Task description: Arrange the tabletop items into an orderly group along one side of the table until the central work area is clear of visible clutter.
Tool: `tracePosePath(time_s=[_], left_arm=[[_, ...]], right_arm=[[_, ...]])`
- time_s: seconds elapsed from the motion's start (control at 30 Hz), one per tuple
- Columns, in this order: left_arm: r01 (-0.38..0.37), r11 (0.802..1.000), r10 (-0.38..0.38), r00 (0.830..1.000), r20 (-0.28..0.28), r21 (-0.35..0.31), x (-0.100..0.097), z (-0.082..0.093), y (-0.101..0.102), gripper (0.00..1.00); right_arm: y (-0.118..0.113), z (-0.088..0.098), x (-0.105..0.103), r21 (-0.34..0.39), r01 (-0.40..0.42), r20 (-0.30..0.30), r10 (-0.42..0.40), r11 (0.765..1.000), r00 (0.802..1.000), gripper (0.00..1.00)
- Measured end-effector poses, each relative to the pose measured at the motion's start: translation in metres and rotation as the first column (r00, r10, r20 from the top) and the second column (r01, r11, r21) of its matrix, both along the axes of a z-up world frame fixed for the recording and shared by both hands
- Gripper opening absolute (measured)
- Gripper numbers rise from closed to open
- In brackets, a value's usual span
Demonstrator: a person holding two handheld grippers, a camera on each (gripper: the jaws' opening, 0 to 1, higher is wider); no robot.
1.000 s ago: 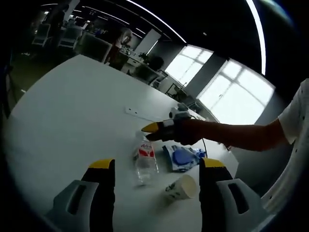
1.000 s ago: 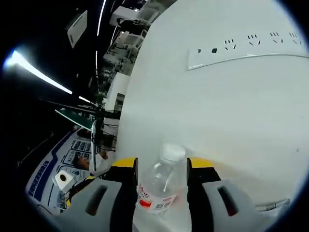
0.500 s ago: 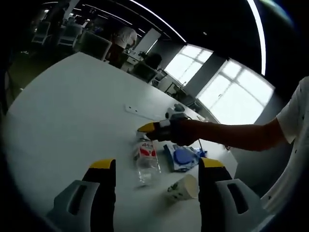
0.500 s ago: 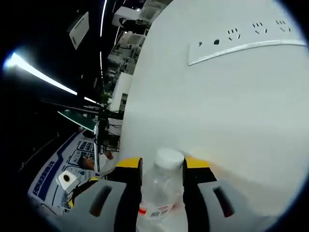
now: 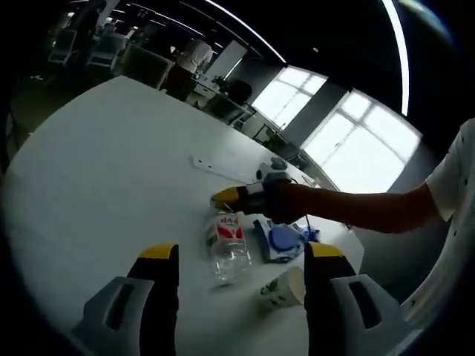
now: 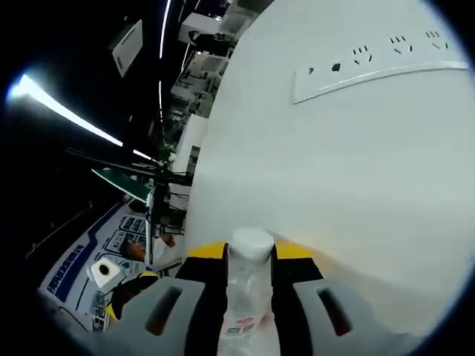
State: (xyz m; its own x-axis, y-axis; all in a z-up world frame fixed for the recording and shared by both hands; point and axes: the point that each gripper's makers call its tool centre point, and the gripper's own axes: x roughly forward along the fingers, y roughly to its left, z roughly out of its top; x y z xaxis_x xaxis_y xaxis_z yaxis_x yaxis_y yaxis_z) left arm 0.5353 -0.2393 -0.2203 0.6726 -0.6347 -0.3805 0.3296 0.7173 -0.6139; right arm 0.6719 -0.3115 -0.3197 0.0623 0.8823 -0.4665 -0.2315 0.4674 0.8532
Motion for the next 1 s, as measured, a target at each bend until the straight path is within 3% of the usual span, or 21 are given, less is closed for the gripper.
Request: tracePosePath(time_s=[0.63, 1.0], left_arm=[[0.087, 0.996, -0.087, 0.996, -0.003, 0.009, 0.024, -0.014, -0.013, 0.67], [0.195, 0.981, -0.195, 0.981, -0.020, 0.002, 0.047, -0.039, -0.046, 0.66]], right_arm=[[0.006, 0.039, -0.010, -0.019, -0.041, 0.176, 0.043, 0.999, 0.983, 0.19], [0.011, 0.061, -0.019, -0.066, -0.071, 0.329, 0.089, 0.995, 0.940, 0.18]])
